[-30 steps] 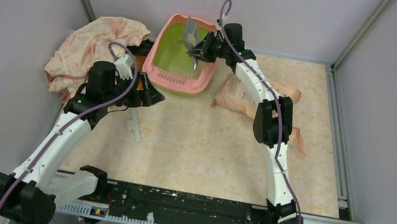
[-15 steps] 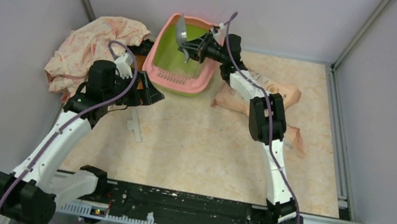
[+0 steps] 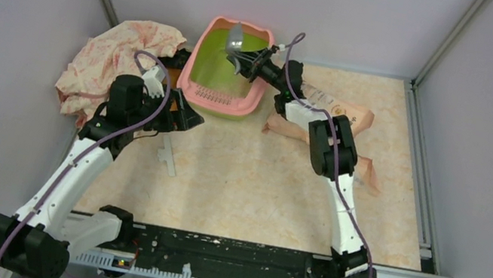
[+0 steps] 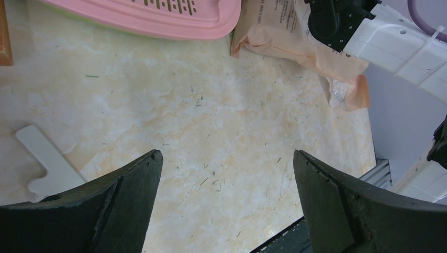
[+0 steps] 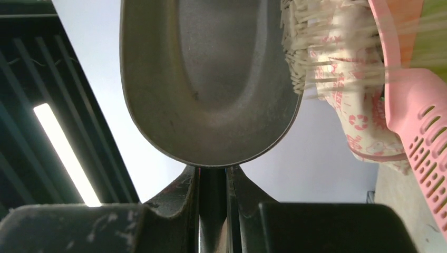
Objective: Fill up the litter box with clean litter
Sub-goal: Pour the cat litter into the litter box.
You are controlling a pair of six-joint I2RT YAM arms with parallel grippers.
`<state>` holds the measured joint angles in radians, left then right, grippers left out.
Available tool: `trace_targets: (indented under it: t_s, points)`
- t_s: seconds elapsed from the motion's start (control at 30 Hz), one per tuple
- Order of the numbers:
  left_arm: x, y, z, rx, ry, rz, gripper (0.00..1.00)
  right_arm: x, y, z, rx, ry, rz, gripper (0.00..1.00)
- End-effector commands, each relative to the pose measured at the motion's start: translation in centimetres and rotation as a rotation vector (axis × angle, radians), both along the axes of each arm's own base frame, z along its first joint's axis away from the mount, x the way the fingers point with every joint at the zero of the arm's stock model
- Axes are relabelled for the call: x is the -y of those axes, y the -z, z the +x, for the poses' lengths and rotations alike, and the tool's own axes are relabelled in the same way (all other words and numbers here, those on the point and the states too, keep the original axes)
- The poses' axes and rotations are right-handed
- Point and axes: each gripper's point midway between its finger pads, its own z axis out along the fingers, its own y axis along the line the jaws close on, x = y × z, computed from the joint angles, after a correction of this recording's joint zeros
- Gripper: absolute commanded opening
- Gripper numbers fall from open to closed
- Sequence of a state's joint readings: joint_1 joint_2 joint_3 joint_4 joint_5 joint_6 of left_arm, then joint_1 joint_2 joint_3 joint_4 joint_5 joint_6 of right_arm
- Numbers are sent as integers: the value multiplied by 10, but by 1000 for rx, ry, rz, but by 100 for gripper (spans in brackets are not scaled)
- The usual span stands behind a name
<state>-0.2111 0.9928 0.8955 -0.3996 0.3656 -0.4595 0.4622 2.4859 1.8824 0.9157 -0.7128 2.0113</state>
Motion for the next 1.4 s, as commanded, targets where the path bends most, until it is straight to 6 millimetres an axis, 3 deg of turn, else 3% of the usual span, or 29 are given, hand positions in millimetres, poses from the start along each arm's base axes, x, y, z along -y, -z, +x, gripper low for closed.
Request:
trace_targets:
  t_s: [0.0, 0.3, 0.6, 0.8, 0.93, 1.07, 1.27, 1.37]
  points:
    - [-2, -20, 1, 48, -13, -17, 99, 17, -73, -16, 12, 11, 161, 0]
    - [-1, -24, -1, 56, -7, -25, 99, 15, -70, -23, -11, 1, 191, 0]
    - [-2, -28, -3, 58, -10, -29, 99, 12, -93, -36, 63, -47, 220, 0]
    - [-3, -29, -4, 61, -13, -24, 99, -10, -101, -55, 347, -115, -60, 0]
    - [-3, -28, -5, 57, -12, -25, 99, -5, -102, -61, 549, -93, -369, 0]
    - [0, -28, -6, 56, 0, -29, 99, 44, -89, -42, 623, 41, -755, 0]
    - [2, -24, -4, 46, 14, -29, 99, 156, -84, -35, 661, 306, -1304, 0]
    - [5, -21, -1, 36, 26, -33, 99, 203, -59, -33, 574, 364, -1436, 0]
